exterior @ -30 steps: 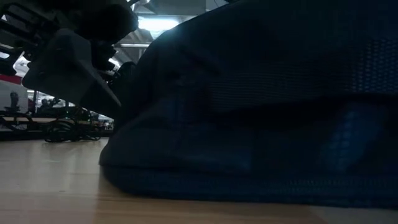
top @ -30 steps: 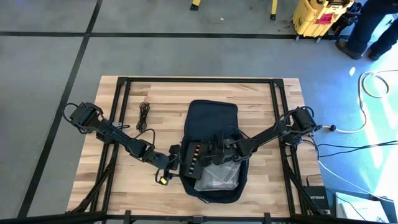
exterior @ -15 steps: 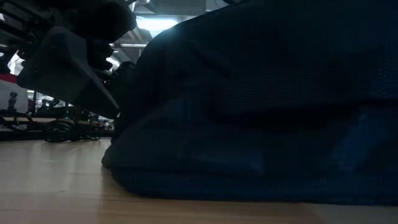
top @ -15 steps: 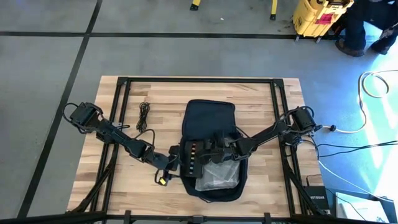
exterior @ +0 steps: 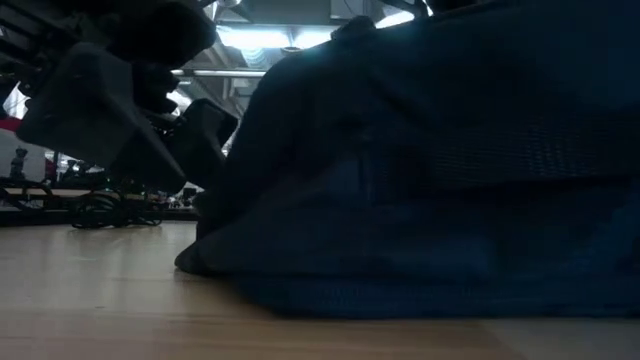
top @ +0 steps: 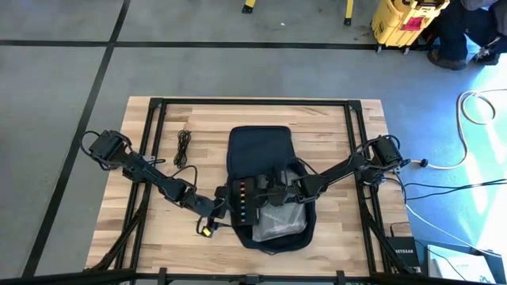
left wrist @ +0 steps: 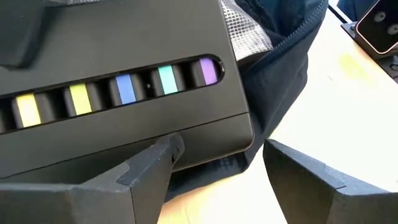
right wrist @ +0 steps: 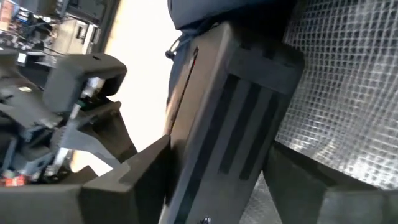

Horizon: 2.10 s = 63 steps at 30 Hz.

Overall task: Unpack backpack
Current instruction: Remove the black medicine organizer from the black backpack

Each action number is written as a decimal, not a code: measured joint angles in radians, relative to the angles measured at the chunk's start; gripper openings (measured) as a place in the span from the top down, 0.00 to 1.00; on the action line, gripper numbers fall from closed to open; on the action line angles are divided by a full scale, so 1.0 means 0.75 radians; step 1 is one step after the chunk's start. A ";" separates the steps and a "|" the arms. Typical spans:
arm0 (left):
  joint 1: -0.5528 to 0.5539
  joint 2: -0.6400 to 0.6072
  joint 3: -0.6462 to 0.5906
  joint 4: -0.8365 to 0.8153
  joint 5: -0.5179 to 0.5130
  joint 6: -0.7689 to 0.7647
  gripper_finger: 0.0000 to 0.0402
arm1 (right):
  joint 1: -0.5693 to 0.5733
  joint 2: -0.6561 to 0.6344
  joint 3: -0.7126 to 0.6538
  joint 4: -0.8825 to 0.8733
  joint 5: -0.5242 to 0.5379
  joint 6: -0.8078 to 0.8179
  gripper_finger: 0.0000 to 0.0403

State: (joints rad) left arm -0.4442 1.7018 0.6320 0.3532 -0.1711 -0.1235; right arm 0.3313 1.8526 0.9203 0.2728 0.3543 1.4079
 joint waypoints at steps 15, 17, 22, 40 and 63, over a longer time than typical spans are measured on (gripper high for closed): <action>-0.001 0.005 -0.001 0.037 -0.003 0.025 0.41 | -0.001 -0.003 0.004 0.063 -0.093 -0.067 0.51; -0.001 0.005 -0.001 0.035 -0.012 0.025 0.41 | -0.001 -0.003 0.004 0.058 -0.101 -0.076 0.48; 0.001 0.005 -0.003 0.027 -0.030 0.025 0.41 | 0.005 0.001 0.006 0.068 -0.162 -0.136 0.37; 0.000 0.003 -0.001 0.067 -0.041 0.022 0.41 | 0.003 0.060 0.007 0.136 -0.193 -0.046 0.52; -0.071 -0.537 -0.001 0.036 -0.068 0.072 0.41 | 0.014 0.019 0.125 0.293 -0.321 -0.272 0.58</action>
State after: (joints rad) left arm -0.4973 1.2991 0.6312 0.3801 -0.2218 -0.0695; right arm 0.3422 1.8668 1.0138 0.4927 0.1135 1.2037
